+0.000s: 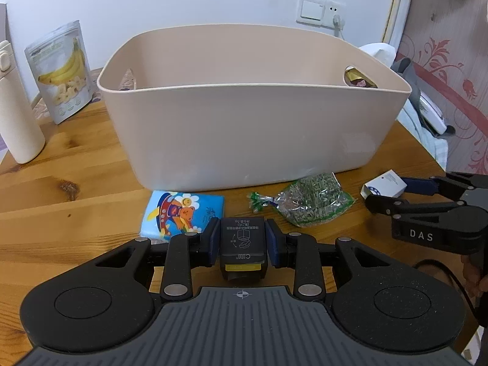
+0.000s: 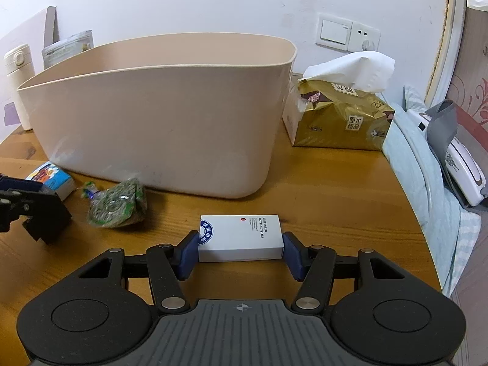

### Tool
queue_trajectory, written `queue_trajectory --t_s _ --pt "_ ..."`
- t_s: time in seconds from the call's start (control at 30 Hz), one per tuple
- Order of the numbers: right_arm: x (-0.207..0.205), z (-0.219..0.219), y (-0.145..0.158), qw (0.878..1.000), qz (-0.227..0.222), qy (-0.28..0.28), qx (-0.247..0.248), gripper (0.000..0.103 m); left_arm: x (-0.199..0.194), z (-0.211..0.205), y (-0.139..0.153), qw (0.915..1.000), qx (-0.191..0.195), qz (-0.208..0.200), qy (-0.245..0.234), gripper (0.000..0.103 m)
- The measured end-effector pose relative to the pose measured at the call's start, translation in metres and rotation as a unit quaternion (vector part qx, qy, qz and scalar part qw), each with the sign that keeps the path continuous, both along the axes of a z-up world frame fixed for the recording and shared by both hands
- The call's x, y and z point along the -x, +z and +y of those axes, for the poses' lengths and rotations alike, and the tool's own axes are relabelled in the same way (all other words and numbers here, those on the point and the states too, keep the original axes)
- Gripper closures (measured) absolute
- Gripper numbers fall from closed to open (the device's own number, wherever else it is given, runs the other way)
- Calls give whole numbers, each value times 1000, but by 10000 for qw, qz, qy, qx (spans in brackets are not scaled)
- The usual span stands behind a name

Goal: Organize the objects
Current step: 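Lift the black box and white medicine box over the beige bin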

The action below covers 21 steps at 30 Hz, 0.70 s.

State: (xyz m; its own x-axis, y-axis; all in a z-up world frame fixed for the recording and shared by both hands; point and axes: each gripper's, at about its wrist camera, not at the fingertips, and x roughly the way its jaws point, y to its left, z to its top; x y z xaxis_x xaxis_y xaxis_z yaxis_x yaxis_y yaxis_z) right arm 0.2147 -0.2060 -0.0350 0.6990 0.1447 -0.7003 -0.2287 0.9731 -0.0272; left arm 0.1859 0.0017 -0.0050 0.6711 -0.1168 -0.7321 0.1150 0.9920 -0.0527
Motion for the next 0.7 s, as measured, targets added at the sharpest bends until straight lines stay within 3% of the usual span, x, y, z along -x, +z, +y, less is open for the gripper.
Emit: queue_trajectory --t_s 0.7 --pt "40 6 17 9997 -222 92 -68 47 32 9 10 9998 26 -178 15 71"
